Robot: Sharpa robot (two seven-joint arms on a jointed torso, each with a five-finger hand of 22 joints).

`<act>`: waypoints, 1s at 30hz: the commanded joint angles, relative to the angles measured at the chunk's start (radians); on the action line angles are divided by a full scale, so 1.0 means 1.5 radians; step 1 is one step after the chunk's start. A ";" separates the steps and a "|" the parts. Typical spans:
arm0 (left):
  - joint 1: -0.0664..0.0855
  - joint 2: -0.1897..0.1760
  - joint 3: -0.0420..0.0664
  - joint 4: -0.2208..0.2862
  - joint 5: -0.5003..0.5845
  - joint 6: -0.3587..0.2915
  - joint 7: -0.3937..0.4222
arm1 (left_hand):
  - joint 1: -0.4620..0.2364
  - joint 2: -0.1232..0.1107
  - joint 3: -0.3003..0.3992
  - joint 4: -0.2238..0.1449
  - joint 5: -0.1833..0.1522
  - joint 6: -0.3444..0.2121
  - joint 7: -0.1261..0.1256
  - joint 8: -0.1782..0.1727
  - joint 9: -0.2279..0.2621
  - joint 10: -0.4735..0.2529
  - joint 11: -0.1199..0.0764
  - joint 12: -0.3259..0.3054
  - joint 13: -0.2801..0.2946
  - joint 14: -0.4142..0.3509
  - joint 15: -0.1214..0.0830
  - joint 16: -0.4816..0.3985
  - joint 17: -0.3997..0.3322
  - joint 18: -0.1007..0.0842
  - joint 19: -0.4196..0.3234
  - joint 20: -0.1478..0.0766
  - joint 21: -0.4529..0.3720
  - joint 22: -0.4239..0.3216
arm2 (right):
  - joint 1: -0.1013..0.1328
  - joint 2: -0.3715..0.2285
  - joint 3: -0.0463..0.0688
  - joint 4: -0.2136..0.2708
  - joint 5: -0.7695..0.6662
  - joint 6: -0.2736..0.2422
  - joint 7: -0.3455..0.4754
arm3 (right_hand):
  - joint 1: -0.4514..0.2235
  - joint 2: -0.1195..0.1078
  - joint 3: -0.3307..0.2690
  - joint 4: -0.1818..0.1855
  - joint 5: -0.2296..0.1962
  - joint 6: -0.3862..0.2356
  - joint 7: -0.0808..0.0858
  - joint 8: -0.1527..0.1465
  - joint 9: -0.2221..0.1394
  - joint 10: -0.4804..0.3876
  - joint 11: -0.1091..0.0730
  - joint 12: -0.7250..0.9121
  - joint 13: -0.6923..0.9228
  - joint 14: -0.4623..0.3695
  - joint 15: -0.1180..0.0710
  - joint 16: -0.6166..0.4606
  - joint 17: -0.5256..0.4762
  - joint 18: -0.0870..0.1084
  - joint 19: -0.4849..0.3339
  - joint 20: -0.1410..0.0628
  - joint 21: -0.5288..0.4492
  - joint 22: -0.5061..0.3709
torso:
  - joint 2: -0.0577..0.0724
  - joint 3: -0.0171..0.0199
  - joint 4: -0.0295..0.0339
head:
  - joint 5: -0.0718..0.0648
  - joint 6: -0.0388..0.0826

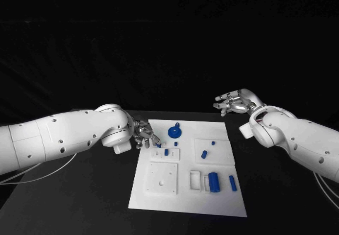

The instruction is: Assemble the parts on the task board

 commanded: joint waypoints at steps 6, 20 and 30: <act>-0.001 0.002 -0.010 0.012 -0.090 -0.015 0.005 | 0.004 0.002 0.072 -0.070 0.004 0.033 -0.029 0.004 0.000 0.031 -0.015 0.004 -0.001 0.004 0.000 0.000 0.002 0.006 0.003 0.000 0.004 0.012 | -0.002 0.001 0.000 0.000 -0.003 0.009 0.004 | -0.003 0.004 -0.001 -0.001 0.002 -0.003 0.001 -0.003 -0.001 0.000 -0.001 -0.002 -0.001 -0.004 -0.001 -0.001 -0.001 0.003 -0.005 0.002 0.004 -0.001 | 0.000 0.0002 -0.0009 | 0.002 -0.001; -0.017 0.005 -0.020 0.015 -0.104 -0.039 0.003 | 0.002 0.002 0.073 -0.070 0.005 0.034 -0.029 0.004 -0.001 0.031 -0.015 0.004 -0.002 0.004 0.000 0.000 0.001 0.007 0.003 0.000 0.005 0.012 | -0.005 0.002 0.000 0.000 -0.003 0.011 0.005 | -0.002 0.005 -0.002 -0.002 0.002 -0.003 0.001 -0.003 -0.001 0.000 -0.001 -0.002 -0.001 -0.005 -0.001 -0.001 -0.001 0.003 -0.005 0.002 0.006 -0.004 | 0.001 0.0007 -0.0004 | 0.004 -0.011; -0.027 0.003 -0.020 0.017 -0.106 -0.046 0.002 | 0.003 0.002 0.073 -0.071 0.006 0.035 -0.029 0.004 -0.001 0.031 -0.015 0.004 -0.002 0.004 0.000 0.000 0.001 0.008 0.003 0.001 0.005 0.012 | -0.007 0.002 0.000 -0.001 -0.002 0.012 0.006 | -0.002 0.005 -0.002 -0.002 0.002 -0.003 0.001 -0.003 -0.001 0.000 -0.001 -0.002 -0.001 -0.005 -0.001 -0.001 -0.001 0.003 -0.005 0.002 0.006 -0.004 | 0.000 0.0011 -0.0013 | 0.004 -0.018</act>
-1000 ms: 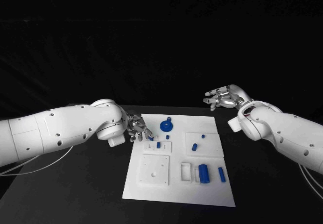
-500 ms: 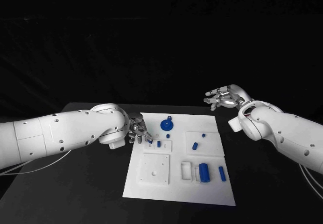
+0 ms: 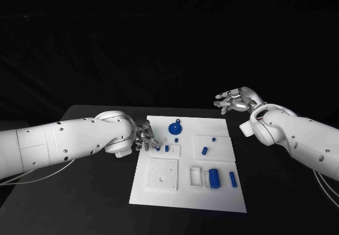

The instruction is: Assemble the parts on the task board

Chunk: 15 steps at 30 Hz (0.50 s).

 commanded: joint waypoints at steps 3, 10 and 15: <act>-0.002 0.000 0.000 0.002 -0.008 -0.013 0.002 | 0.004 0.003 0.067 -0.064 0.002 0.035 -0.029 0.003 0.000 0.031 -0.015 0.004 -0.001 0.003 -0.002 0.000 0.000 0.008 0.004 0.001 0.003 0.012 | -0.001 0.000 0.000 0.000 -0.003 0.010 0.006 | -0.002 0.005 -0.002 -0.002 0.002 -0.003 0.001 -0.003 -0.001 0.000 -0.001 -0.002 -0.001 -0.005 -0.001 -0.001 -0.001 0.003 -0.005 0.002 0.002 -0.001 | 0.000 0.0003 -0.0006 | 0.002 -0.005; -0.002 0.001 0.000 0.001 -0.010 -0.012 0.000 | 0.003 0.003 0.068 -0.065 0.003 0.035 -0.029 0.003 0.000 0.031 -0.015 0.004 -0.001 0.003 -0.001 -0.001 0.000 0.010 0.004 0.002 0.003 0.011 | -0.002 0.001 0.000 -0.001 -0.003 0.010 0.006 | -0.003 0.006 -0.002 -0.003 0.002 -0.003 0.001 -0.003 -0.001 0.000 -0.001 -0.002 -0.001 -0.005 -0.001 -0.001 -0.001 0.003 -0.006 0.002 0.004 -0.003 | 0.000 -0.0004 -0.0004 | 0.003 -0.005; -0.002 0.002 0.000 0.000 -0.009 -0.009 -0.001 | 0.003 0.003 0.068 -0.065 0.003 0.035 -0.029 0.003 0.000 0.031 -0.015 0.004 -0.001 0.003 -0.001 -0.001 0.000 0.010 0.004 0.002 0.003 0.011 | -0.004 0.002 0.000 -0.002 -0.003 0.010 0.007 | -0.003 0.006 -0.002 -0.003 0.002 -0.003 0.001 -0.003 -0.001 0.000 -0.001 -0.002 -0.001 -0.005 -0.001 -0.001 -0.001 0.003 -0.006 0.002 0.004 -0.003 | -0.001 -0.0009 -0.0004 | 0.004 -0.004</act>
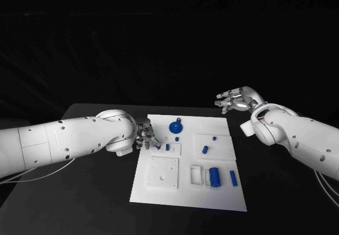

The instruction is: Assemble the parts on the task board

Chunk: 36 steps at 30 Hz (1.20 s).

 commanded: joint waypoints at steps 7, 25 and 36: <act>0.000 0.001 0.000 0.000 -0.002 0.001 -0.001 | 0.003 0.002 0.068 -0.065 0.003 0.034 -0.030 0.005 0.001 0.031 -0.015 0.004 -0.001 0.003 -0.002 -0.001 0.000 0.010 0.004 0.002 0.003 0.012 | -0.002 0.002 0.000 -0.001 -0.003 0.010 0.006 | -0.003 0.006 -0.002 -0.003 0.002 -0.003 0.001 -0.003 -0.001 0.000 -0.001 -0.002 -0.001 -0.005 -0.001 -0.001 -0.001 0.003 -0.003 -0.001 0.004 -0.001 | 0.000 0.0008 0.0007 | 0.004 0.000; 0.000 -0.001 0.000 0.003 0.003 0.010 -0.006 | 0.001 0.001 0.069 -0.068 0.011 0.037 -0.031 0.005 0.001 0.031 -0.016 0.005 -0.001 0.003 -0.002 -0.001 0.000 0.010 0.004 0.002 0.004 0.012 | -0.003 0.003 0.000 -0.002 -0.003 0.012 0.007 | -0.004 0.007 -0.002 -0.004 0.002 -0.002 0.001 -0.003 -0.001 0.001 -0.001 -0.002 -0.001 -0.004 -0.001 0.000 -0.001 0.003 -0.004 -0.001 0.007 -0.003 | 0.001 0.0000 0.0004 | 0.007 -0.003; 0.000 -0.003 0.000 0.005 0.002 0.012 -0.009 | 0.001 0.001 0.070 -0.069 0.013 0.038 -0.031 0.005 0.002 0.031 -0.016 0.004 -0.002 0.003 -0.002 -0.001 -0.001 0.009 0.003 0.002 0.004 0.011 | -0.003 0.003 0.000 -0.003 -0.003 0.013 0.006 | -0.005 0.007 -0.002 -0.005 0.002 -0.002 0.001 -0.003 -0.001 0.003 -0.002 -0.003 -0.001 -0.004 -0.001 0.000 -0.001 0.003 -0.004 -0.001 0.008 -0.003 | 0.001 0.0005 0.0003 | 0.010 -0.007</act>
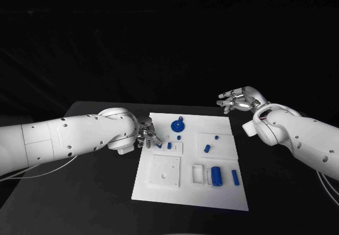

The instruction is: Assemble the parts on the task board

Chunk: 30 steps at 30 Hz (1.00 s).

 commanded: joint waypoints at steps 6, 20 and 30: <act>0.000 0.000 0.000 0.004 0.002 0.011 -0.002 | 0.001 0.001 0.071 -0.068 0.005 0.038 -0.031 0.004 0.001 0.031 -0.016 0.002 -0.001 0.003 -0.002 -0.001 -0.001 0.009 0.003 0.002 0.004 0.012 | 0.000 0.001 0.000 0.000 -0.003 0.010 0.006 | -0.002 0.004 0.000 -0.003 0.002 -0.002 0.001 -0.003 -0.001 0.003 -0.002 -0.003 -0.001 -0.004 -0.001 0.000 -0.001 0.003 -0.004 -0.001 0.003 -0.001 | 0.000 0.0002 -0.0005 | 0.001 -0.003; 0.000 0.000 0.000 0.004 0.002 0.019 -0.006 | 0.000 0.000 0.071 -0.069 0.007 0.039 -0.031 0.004 0.002 0.031 -0.016 0.002 -0.001 0.003 -0.002 0.000 0.001 0.009 0.003 0.001 0.004 0.012 | 0.000 0.001 0.000 0.000 -0.003 0.010 0.006 | -0.002 0.004 0.000 -0.003 0.002 -0.002 0.001 -0.003 -0.001 0.003 -0.002 -0.003 -0.001 -0.004 -0.001 0.000 -0.001 0.003 -0.004 -0.001 0.003 -0.001 | 0.000 0.0002 -0.0004 | 0.001 -0.004; -0.001 0.001 0.000 0.000 0.001 0.025 -0.009 | -0.002 0.000 0.072 -0.069 0.008 0.039 -0.031 0.004 0.004 0.031 -0.016 0.002 -0.002 0.002 -0.002 -0.002 -0.001 0.008 0.003 0.001 0.004 0.012 | 0.000 0.000 0.000 0.000 -0.003 0.009 0.005 | -0.001 0.005 0.001 -0.005 0.002 -0.002 0.001 -0.003 -0.001 0.004 -0.002 -0.006 -0.002 -0.004 -0.001 0.000 -0.001 0.003 -0.005 -0.001 0.005 -0.002 | 0.000 0.0011 -0.0013 | 0.002 -0.004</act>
